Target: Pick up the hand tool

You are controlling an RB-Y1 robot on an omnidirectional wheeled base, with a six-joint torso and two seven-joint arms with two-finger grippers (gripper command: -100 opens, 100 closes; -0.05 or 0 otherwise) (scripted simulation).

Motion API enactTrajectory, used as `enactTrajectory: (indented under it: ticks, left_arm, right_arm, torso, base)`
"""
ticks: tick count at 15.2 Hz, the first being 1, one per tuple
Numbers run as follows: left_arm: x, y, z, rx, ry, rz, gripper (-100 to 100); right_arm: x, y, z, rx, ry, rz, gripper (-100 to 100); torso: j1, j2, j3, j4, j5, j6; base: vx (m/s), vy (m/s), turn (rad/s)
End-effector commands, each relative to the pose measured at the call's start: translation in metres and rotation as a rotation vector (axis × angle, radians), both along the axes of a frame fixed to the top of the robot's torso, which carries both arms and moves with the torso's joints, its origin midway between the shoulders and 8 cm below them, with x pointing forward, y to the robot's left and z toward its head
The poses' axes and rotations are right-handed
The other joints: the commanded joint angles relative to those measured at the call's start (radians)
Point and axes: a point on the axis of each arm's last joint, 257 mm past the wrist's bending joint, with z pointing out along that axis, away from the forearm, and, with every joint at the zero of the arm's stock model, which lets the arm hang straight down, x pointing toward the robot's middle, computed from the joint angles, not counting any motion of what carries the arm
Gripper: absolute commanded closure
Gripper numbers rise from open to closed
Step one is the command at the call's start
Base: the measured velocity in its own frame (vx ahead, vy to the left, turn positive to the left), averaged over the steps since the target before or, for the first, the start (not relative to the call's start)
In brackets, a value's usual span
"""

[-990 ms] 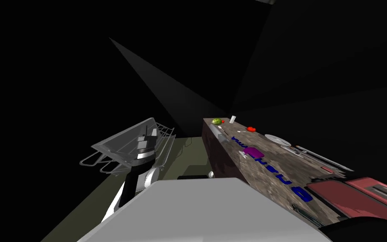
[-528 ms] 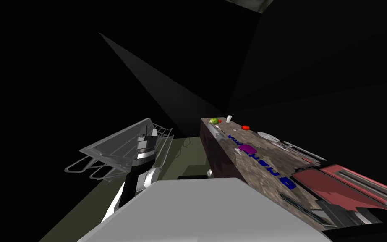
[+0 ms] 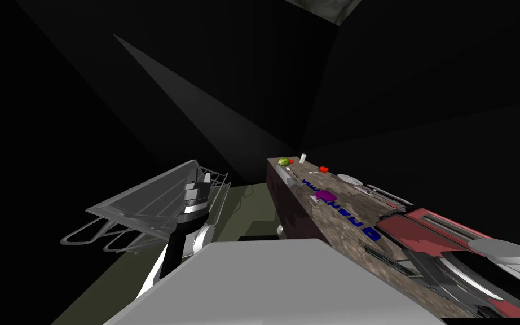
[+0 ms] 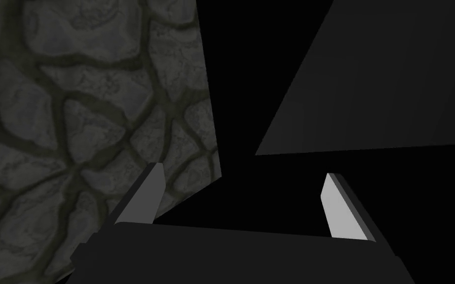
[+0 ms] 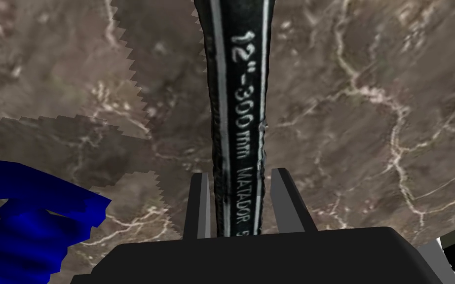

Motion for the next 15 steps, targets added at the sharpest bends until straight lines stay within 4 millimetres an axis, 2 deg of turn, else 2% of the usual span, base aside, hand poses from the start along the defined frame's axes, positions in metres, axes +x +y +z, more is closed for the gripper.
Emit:
enactTrajectory:
  ticks: [1,4,5,6,8,14,15]
  left_arm:
    - [0.000,0.000,0.000,0.000,0.000,0.000,0]
    - [0.000,0.000,0.000,0.000,0.000,0.000,0]
    - [0.000,0.000,0.000,0.000,0.000,0.000,0]
    - [0.000,0.000,0.000,0.000,0.000,0.000,0]
    - [0.000,0.000,0.000,0.000,0.000,0.000,0]
    - [0.000,0.000,0.000,0.000,0.000,0.000,0]
    - [0.000,0.000,0.000,0.000,0.000,0.000,0]
  right_arm:
    - [0.010,0.004,0.000,0.002,-0.001,0.015,100]
    - [0.010,0.004,0.000,0.002,-0.001,0.015,100]
    - [0.026,0.003,0.006,-0.005,-0.004,0.028,100]
    - [0.022,0.004,0.004,-0.004,0.007,0.030,100]
    - [0.029,0.001,0.010,-0.012,0.013,0.031,100]
    - [0.057,0.003,0.018,-0.022,0.002,0.063,100]
    - [0.052,0.003,0.016,-0.020,0.007,0.057,100]
  torso:
    - [0.000,0.000,0.000,0.000,0.000,0.000]
    - [0.001,-0.001,0.000,0.000,0.000,-0.001]
    - [0.001,-0.001,-0.001,0.000,0.000,-0.001]
    - [0.001,-0.001,0.000,0.000,0.001,0.000]
    - [0.001,0.000,0.000,0.000,0.001,0.000]
    - [0.002,0.000,0.000,0.000,0.001,0.001]
    - [0.002,0.000,0.000,0.000,0.001,0.000]
  base:
    - [-0.020,-0.005,-0.057]
    - [-0.004,-0.001,0.011]
    - [-0.008,-0.004,-0.116]
    - [-0.015,-0.006,-0.146]
    - [-0.016,-0.006,-0.116]
    - [-0.016,-0.007,-0.082]
    - [-0.007,-0.002,-0.012]
